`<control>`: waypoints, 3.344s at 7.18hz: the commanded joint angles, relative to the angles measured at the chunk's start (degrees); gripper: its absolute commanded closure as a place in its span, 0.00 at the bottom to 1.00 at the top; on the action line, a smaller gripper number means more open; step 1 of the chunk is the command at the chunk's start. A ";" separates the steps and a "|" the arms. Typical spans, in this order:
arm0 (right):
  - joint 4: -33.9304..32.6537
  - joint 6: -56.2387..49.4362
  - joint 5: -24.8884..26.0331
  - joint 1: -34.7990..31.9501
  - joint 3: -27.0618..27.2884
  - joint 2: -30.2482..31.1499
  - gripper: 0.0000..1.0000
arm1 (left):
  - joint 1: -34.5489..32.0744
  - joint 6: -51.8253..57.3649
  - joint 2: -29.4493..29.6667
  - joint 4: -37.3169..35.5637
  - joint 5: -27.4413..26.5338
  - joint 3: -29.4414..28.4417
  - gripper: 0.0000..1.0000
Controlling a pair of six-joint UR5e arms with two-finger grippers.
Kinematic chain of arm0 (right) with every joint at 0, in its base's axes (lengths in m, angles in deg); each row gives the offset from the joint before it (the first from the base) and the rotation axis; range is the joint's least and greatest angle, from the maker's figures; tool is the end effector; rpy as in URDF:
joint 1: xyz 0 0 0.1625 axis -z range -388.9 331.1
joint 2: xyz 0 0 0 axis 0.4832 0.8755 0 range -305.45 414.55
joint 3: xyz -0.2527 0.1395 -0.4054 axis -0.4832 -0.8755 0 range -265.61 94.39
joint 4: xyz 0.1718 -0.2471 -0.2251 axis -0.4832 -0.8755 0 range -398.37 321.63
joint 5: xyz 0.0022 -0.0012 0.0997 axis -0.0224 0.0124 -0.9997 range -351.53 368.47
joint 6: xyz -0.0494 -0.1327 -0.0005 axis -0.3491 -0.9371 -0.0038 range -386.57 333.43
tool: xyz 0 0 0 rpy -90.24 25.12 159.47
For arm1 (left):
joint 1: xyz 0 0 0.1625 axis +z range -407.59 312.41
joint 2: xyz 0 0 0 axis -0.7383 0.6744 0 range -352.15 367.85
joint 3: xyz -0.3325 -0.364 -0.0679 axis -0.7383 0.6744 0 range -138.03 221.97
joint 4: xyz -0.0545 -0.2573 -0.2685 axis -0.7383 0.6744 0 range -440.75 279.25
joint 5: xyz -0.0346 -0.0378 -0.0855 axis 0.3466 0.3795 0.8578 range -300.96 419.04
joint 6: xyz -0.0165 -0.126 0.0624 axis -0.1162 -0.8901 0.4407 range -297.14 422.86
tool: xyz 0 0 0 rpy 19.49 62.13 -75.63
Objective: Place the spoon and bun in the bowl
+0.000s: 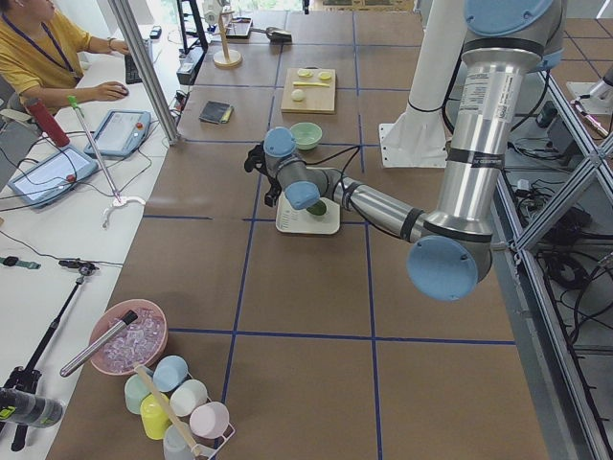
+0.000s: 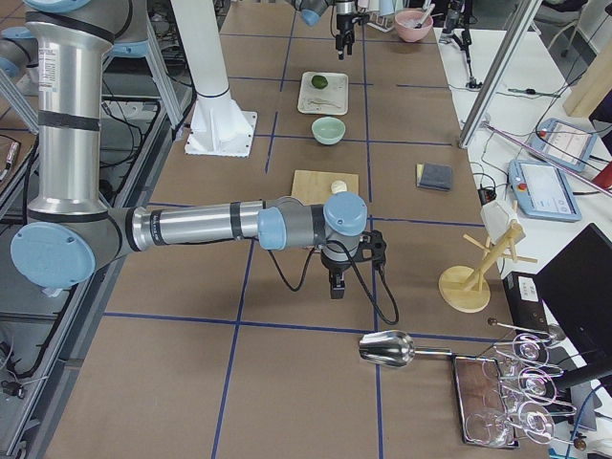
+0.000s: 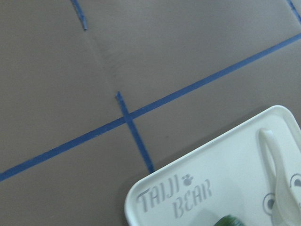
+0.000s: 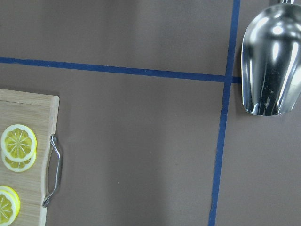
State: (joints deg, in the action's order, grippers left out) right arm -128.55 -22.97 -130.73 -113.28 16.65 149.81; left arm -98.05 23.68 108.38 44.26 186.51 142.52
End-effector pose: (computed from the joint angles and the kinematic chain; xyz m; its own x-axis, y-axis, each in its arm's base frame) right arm -0.0145 -0.4137 0.6952 0.6463 -0.0910 0.7576 0.0566 0.9958 0.0713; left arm 0.3251 -0.4679 0.5053 0.4496 0.4215 -0.7875 -0.0915 0.8987 0.4288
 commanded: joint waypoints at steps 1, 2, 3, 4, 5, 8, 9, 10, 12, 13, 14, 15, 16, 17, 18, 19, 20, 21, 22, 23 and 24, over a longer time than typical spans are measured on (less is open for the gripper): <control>0.53 0.27 -0.02 0.01 -0.04 0.02 0.00 | 9.81 -5.97 5.42 -3.93 -10.19 -0.88 0.01; 0.53 0.53 -0.02 0.01 -0.04 -0.07 0.00 | 13.25 -7.29 9.38 -11.55 -16.67 -0.36 0.01; 0.62 0.54 0.07 0.18 -0.04 -0.25 0.00 | 15.02 -7.83 10.37 -12.84 -17.61 -0.70 0.01; 0.54 0.80 0.07 0.18 -0.04 -0.07 0.00 | 15.39 -7.66 10.38 -13.03 -17.70 -1.49 0.01; 0.45 0.89 0.16 0.18 -0.22 0.36 0.00 | 17.05 -7.83 10.64 -13.20 -17.88 -2.89 0.02; 0.45 0.89 0.16 0.18 -0.57 1.25 0.00 | 19.00 -7.75 11.35 -13.21 -20.25 -4.05 0.32; 0.45 0.89 0.16 0.18 -0.57 1.25 0.00 | 19.08 -7.66 11.52 -13.21 -20.25 -4.05 0.48; 0.45 0.89 0.16 0.18 -0.57 1.16 0.00 | 19.08 -7.66 11.79 -13.38 -20.16 -4.13 0.66; 0.45 0.89 0.16 0.18 -0.83 1.16 0.00 | 19.08 -8.18 11.79 -13.47 -20.08 -3.87 1.00; 0.45 0.89 0.07 0.18 -0.92 1.25 0.00 | 19.00 -8.27 11.88 -14.86 -19.99 -2.83 1.00; 0.45 0.98 -0.01 0.18 -0.92 1.16 0.00 | 19.00 -8.27 12.66 -17.14 -19.99 -1.42 1.00; 0.45 0.98 -0.10 0.18 -0.83 1.16 0.00 | 18.91 -9.49 15.02 -20.55 -19.90 1.11 1.00; 0.45 1.50 -1.06 0.18 -0.75 1.16 0.00 | 19.08 -16.55 21.22 -23.20 -19.90 0.36 1.00; 0.53 2.11 -1.07 0.27 -0.74 1.07 0.00 | 19.17 -23.41 27.11 -23.22 -19.99 -2.96 1.00; 0.53 2.12 -1.07 0.27 -0.57 1.07 0.00 | 19.52 -30.96 30.48 -23.05 -19.99 -5.34 1.00; 0.62 1.86 -1.07 0.27 -0.48 0.90 0.00 | 19.52 -37.30 33.29 -22.88 -20.07 -8.15 1.00; 0.62 1.86 -1.07 0.36 -0.57 0.81 0.00 | 19.61 -45.37 33.58 -22.44 -21.21 -9.22 1.00; 0.54 2.03 -1.07 0.44 -0.66 0.81 0.00 | 19.61 -48.84 34.20 -22.35 -25.31 -10.80 1.00; 0.53 2.12 -1.24 0.45 -0.66 0.98 0.00 | 19.61 -50.70 34.46 -22.35 -26.22 -11.60 1.00; 0.53 2.21 -1.33 0.45 -0.66 0.98 0.00 | 19.61 -50.81 33.94 -22.43 -26.31 -11.69 1.00; 0.53 2.29 -1.68 0.45 -0.57 0.98 0.00 | 19.61 -50.64 33.76 -22.70 -27.36 -11.60 1.00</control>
State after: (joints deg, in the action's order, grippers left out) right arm -128.01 -20.79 -132.10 -112.84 16.01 150.76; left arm -78.44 -26.63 142.37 21.78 160.23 131.04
